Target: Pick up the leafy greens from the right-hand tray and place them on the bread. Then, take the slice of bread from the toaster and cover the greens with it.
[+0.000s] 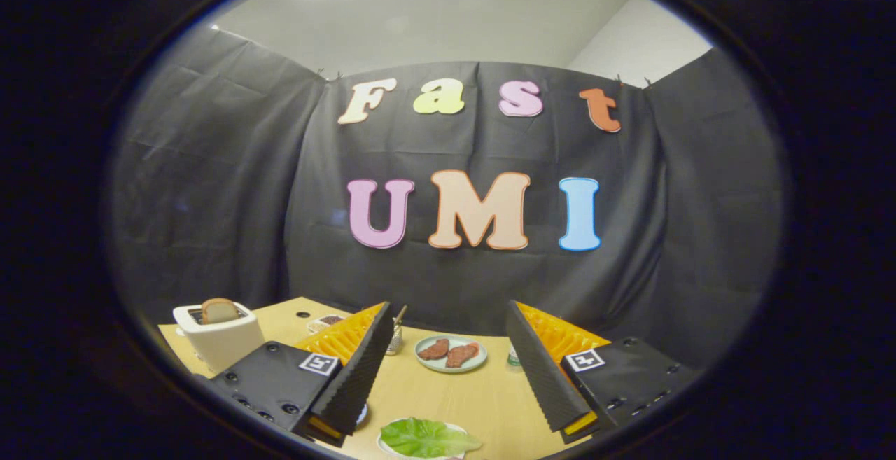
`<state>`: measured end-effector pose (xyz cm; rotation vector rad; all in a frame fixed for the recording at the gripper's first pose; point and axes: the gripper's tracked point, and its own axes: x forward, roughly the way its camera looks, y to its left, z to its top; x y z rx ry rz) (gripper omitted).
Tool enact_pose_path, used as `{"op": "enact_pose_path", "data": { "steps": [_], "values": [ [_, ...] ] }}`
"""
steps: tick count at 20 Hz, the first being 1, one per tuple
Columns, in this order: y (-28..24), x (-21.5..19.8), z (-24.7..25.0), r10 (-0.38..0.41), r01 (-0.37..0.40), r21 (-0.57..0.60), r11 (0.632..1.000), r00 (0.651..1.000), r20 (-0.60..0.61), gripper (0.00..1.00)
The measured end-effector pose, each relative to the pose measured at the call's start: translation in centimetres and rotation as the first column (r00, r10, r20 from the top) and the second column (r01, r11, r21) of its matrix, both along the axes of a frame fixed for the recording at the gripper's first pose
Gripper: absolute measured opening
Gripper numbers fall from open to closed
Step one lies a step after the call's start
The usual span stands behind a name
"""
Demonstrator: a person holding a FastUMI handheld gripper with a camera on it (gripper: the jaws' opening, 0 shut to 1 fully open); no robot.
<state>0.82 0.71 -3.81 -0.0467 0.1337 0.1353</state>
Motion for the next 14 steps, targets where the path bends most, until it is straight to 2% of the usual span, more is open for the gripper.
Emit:
{"op": "enact_pose_path", "data": {
  "steps": [6, 9, 14],
  "values": [
    [0.6, 0.3, -4.6, 0.14, -0.154, -0.1, 0.983, 0.982, -0.129, 1.0],
    [1.3, 0.3, -7.4, 0.22, -0.25, -0.139, 0.958, 0.955, -0.197, 1.0],
    [2.2, 0.7, -10.7, 0.312, -0.36, -0.149, 0.921, 0.911, -0.27, 1.0]
  ]
}}
